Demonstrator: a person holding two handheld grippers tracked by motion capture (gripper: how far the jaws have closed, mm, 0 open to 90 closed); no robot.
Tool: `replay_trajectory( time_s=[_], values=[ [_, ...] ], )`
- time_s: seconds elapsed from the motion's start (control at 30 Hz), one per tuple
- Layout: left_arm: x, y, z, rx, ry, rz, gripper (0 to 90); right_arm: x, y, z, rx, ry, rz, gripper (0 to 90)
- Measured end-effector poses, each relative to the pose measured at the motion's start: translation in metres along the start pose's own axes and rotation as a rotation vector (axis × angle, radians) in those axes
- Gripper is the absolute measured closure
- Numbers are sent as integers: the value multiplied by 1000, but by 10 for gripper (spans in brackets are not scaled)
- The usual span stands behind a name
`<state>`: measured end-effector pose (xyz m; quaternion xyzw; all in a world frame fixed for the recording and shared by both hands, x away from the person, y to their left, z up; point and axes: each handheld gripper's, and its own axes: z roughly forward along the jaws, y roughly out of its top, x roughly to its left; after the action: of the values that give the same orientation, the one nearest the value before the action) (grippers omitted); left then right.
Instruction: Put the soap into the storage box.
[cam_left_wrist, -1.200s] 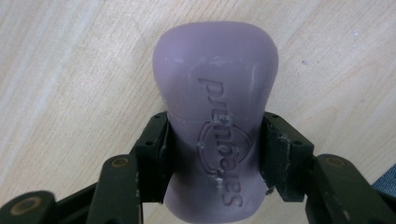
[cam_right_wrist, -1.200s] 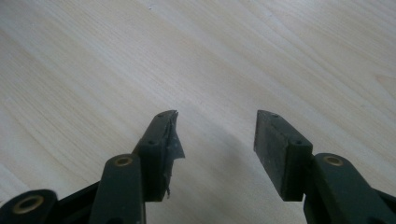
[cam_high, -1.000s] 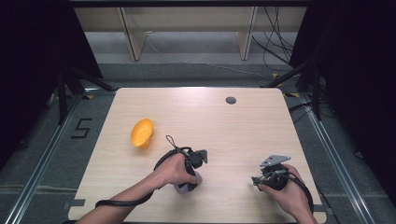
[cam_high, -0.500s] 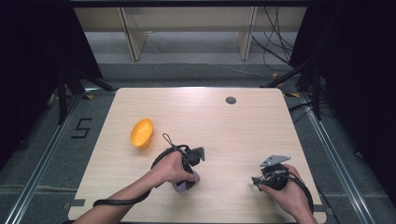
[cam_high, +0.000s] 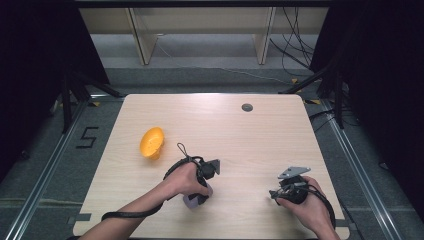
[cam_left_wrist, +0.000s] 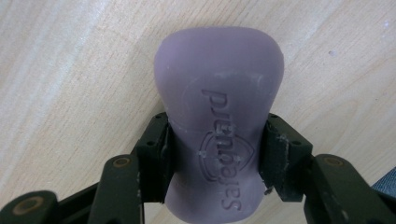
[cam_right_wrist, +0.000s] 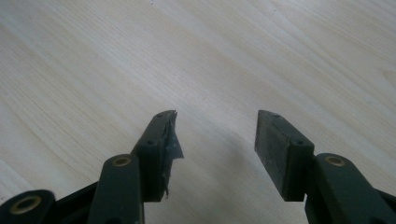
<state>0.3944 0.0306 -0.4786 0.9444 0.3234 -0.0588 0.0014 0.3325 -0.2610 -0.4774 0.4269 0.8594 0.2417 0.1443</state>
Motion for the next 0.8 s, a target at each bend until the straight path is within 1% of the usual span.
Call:
replay_trajectory(
  time_s=[0.1,0.13,0.2,0.23,0.3,0.33,0.37,0.4,0.43,0.47,0.5,0.53,0.6,0.63,0.67,0.7,0.73,0.77,0.8],
  values=[
    [-1,0,0,1,-2,3,481,0,0,0,2,1,-1,485],
    [-1,0,0,-5,5,3,476,0,0,0,3,3,-3,484],
    [0,0,0,-11,6,5,473,0,0,0,5,4,-1,483],
    [0,-1,1,-20,12,4,467,0,0,1,3,0,-13,482],
    [-1,-1,1,-24,20,2,452,0,-1,1,3,0,-17,479],
    [-3,-1,1,-24,24,-3,451,0,-1,1,2,-1,-11,479],
    [-4,-1,2,-29,41,8,459,0,-1,1,4,2,-8,478],
    [-5,-1,2,-31,52,9,459,0,-1,1,4,2,-8,478],
    [-7,-1,2,-30,64,12,479,0,-1,2,2,0,-9,478],
    [-9,-1,2,-23,82,16,486,1,-1,2,0,-1,-5,478],
    [-9,-1,2,-23,82,16,488,1,-1,2,-1,0,-4,478],
    [-9,-1,2,-22,80,3,489,0,-1,2,-2,0,-5,477],
    [-8,-1,2,-21,76,0,490,0,-1,2,-2,0,-6,477],
    [-7,-2,2,-19,72,-22,491,0,-1,2,-3,-1,-9,477],
    [-7,-2,2,-19,72,-22,491,0,-1,2,-3,-1,-9,477],
    [-6,-3,2,-21,63,-38,492,0,-1,2,-5,-1,-11,477],
    [-3,-5,1,-22,65,-35,491,-1,-1,2,-4,1,-15,477],
    [-2,-5,0,-33,53,-51,492,0,-1,2,-3,1,-13,477],
    [0,-6,-2,-37,51,-51,492,0,-1,2,-2,1,-11,478]
  ],
)
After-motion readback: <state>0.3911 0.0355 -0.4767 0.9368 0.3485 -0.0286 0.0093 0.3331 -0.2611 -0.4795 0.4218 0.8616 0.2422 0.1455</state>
